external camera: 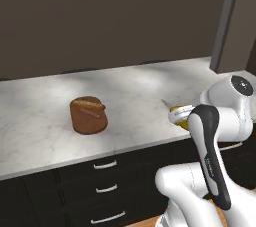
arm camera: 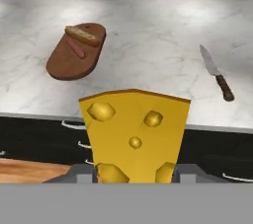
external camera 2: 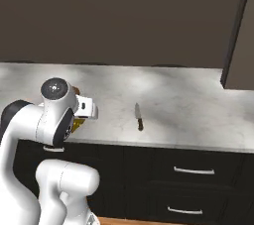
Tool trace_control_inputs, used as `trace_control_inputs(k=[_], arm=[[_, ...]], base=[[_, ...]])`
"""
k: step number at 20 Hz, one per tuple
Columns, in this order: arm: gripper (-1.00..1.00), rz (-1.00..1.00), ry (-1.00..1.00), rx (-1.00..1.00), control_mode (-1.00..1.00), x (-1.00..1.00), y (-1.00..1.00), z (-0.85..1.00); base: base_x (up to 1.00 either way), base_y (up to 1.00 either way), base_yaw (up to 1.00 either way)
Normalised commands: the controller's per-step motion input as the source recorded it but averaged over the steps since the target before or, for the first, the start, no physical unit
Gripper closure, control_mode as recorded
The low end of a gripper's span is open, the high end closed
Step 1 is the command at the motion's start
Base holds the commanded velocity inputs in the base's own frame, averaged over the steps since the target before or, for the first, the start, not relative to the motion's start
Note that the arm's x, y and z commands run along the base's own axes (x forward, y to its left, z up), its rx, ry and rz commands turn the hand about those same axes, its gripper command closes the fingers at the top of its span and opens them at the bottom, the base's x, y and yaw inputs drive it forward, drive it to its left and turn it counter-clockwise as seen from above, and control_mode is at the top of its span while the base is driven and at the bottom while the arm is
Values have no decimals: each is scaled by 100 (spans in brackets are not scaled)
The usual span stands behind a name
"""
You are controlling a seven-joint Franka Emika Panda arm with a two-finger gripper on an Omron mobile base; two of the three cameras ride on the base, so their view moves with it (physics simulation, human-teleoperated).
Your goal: Retrieve the sausage and cheese from the fridge and place them on the cutting board on the counter.
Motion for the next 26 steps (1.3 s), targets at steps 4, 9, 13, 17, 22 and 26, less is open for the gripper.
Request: trace_control_inputs(k=[4, 9, 13, 17, 22, 26], arm=[[100, 0, 0, 0, 100, 0, 0, 0], [100, 0, 0, 0, 100, 0, 0, 0], [100, 0, 0, 0, 100, 0, 0, 0], [100, 0, 0, 0, 100, 0, 0, 0], [100, 0, 0, 0, 100, 0, 0, 0], [100, 0, 0, 0, 100, 0, 0, 0]], base=[[0, 100, 0], [8, 100, -2], [76, 74, 0], [29, 26, 0], [0, 0, 0], [0, 0, 0]])
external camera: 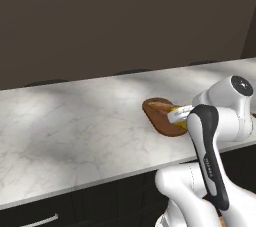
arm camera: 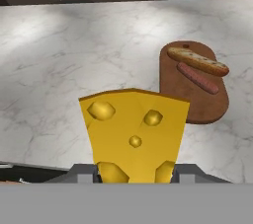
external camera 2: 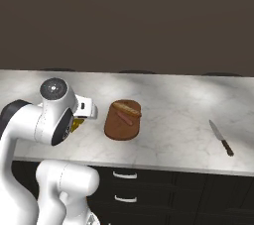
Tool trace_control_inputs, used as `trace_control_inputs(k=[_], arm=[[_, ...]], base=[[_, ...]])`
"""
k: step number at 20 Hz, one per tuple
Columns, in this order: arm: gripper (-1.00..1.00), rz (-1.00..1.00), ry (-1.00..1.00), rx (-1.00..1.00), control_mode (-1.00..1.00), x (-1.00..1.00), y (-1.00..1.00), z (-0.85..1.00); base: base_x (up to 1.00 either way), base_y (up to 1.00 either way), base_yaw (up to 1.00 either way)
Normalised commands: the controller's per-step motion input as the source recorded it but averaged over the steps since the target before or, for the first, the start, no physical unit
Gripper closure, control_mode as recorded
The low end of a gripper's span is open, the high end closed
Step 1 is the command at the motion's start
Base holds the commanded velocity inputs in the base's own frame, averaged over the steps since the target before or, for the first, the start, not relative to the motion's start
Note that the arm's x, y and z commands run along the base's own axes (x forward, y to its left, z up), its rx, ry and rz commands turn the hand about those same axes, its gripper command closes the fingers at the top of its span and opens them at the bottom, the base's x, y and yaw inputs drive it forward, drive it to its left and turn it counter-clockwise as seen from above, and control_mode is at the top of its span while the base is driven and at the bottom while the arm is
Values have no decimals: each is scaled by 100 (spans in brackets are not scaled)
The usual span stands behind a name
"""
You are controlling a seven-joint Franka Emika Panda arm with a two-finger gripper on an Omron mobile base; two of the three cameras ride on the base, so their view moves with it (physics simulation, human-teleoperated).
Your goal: Retrieve the sausage and cheese from the fridge and place them on the cutting board on the counter.
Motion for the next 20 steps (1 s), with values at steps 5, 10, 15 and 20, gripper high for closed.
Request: trace_control_inputs(k=[5, 10, 15, 20], arm=[[100, 0, 0, 0, 100, 0, 0, 0], [100, 0, 0, 0, 100, 0, 0, 0], [100, 0, 0, 0, -100, 0, 0, 0], [100, 0, 0, 0, -100, 0, 0, 0]], base=[[0, 0, 0], [0, 0, 0], [0, 0, 0], [0, 0, 0]])
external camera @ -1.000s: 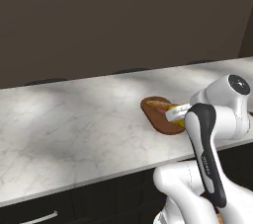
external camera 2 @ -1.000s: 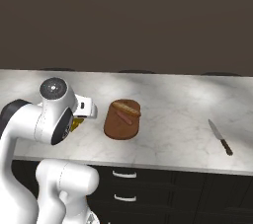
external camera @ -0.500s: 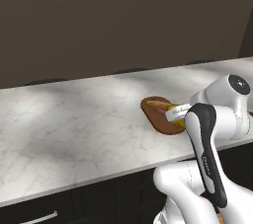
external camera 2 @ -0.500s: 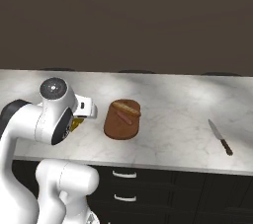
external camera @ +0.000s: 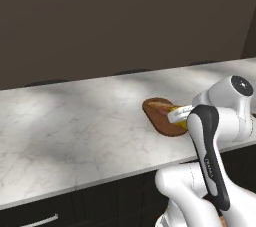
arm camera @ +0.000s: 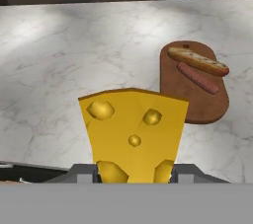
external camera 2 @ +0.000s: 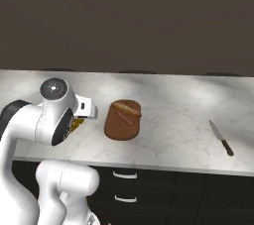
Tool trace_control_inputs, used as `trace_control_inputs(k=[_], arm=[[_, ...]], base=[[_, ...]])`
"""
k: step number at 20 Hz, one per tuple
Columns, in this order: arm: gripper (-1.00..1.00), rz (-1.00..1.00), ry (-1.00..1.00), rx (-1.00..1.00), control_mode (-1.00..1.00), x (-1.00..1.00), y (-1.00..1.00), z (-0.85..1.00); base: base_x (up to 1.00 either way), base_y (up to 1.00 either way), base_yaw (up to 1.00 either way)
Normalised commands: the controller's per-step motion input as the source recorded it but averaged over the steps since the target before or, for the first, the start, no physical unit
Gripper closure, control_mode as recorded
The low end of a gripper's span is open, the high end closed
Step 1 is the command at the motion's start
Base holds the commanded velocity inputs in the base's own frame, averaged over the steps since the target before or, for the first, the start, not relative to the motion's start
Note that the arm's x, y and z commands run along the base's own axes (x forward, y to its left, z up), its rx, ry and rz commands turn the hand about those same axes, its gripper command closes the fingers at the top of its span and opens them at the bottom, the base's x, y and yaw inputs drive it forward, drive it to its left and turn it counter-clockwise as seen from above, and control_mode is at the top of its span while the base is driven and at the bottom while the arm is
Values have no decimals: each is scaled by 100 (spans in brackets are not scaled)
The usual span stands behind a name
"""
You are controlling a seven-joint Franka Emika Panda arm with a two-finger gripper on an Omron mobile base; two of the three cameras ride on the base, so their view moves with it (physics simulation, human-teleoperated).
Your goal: Retrieve the sausage and cheese from the fridge and place them on the cutting board on the counter.
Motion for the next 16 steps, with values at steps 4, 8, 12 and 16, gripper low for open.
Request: trace_control_inputs(k=[4, 8, 12, 16], arm=[[100, 0, 0, 0, -100, 0, 0, 0], [100, 0, 0, 0, -100, -3, 0, 0], [100, 0, 26, 0, -100, 62, -20, -19], [100, 5, 25, 0, -100, 67, -41, -16]], base=[[0, 0, 0], [0, 0, 0], [0, 0, 0], [0, 0, 0]])
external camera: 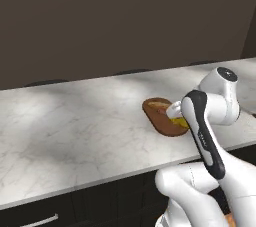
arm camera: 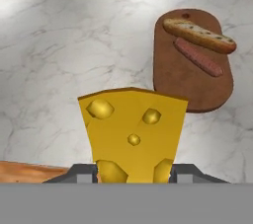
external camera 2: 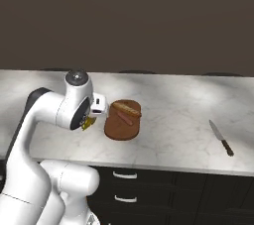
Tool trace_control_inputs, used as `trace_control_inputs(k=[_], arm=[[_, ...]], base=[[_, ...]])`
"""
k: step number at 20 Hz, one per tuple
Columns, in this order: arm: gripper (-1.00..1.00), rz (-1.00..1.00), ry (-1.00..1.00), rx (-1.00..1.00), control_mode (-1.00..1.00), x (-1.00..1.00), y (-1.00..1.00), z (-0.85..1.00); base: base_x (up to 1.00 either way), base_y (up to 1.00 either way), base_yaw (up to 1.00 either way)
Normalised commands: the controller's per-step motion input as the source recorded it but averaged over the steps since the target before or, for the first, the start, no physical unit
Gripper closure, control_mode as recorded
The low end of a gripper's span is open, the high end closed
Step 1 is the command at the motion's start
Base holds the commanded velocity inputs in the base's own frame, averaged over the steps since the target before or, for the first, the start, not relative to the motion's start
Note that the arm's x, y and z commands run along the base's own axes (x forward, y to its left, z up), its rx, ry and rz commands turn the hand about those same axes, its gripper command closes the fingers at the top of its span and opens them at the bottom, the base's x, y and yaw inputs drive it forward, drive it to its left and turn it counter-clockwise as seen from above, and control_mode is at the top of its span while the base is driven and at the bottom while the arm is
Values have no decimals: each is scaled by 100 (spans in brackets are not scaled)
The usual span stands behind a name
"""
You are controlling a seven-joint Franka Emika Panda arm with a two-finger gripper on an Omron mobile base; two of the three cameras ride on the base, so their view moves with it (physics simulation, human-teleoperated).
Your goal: Retrieve the sausage and cheese from the fridge and place them on the cutting board on the counter.
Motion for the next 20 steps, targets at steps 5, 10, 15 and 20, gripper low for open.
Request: trace_control_inputs(k=[5, 10, 15, 20], arm=[[100, 2, -4, 3, -100, 17, -52, -13], [100, 0, -33, 2, -100, -17, -24, -65], [100, 2, -20, 0, -100, 0, 0, -47], [100, 1, 2, 0, -100, 4, 4, -4]], base=[[0, 0, 0], [0, 0, 0], [0, 0, 0], [0, 0, 0]])
